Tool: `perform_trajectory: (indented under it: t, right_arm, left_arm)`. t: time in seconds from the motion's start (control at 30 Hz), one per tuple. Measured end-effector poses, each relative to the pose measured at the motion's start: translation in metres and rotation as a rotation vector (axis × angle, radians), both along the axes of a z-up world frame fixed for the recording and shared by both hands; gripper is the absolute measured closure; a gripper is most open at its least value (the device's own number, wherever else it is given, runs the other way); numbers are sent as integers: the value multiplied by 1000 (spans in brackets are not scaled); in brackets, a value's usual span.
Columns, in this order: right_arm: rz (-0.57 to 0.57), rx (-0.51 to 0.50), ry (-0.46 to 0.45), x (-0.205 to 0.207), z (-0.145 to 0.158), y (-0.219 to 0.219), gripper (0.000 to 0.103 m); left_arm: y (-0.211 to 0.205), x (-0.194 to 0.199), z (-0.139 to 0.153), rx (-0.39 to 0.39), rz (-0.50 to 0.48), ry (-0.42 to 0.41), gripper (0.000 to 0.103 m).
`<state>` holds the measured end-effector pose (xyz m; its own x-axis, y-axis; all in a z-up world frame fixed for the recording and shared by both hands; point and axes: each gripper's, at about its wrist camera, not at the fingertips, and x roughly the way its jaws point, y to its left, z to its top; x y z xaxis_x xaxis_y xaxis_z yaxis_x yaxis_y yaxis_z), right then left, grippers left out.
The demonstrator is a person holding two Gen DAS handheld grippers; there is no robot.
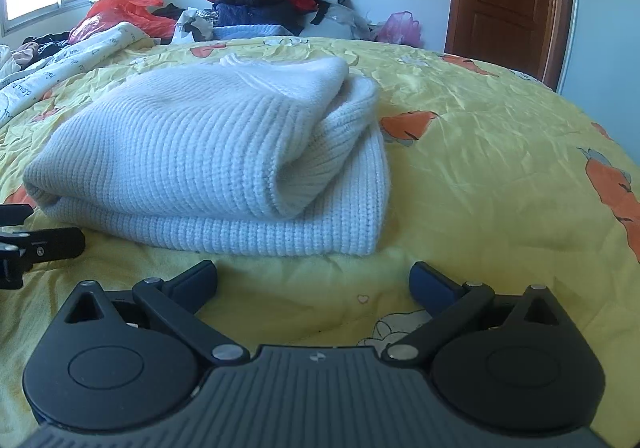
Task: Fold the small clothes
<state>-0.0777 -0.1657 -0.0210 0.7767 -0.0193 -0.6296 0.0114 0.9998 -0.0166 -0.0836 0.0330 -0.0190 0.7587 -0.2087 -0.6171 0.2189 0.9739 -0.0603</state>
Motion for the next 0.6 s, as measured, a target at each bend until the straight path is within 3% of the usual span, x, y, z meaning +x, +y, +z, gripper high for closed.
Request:
perform_trajectory:
  t: [0.2, 0.6]
  right_arm:
    - [-14, -1, 0, 2, 0, -1, 1]
    - [-14, 0, 1, 2, 0, -2, 1]
  left_arm:
    - [-11, 0, -1, 73, 2, 8, 0]
    - [-14, -2, -1, 91, 46, 14, 0]
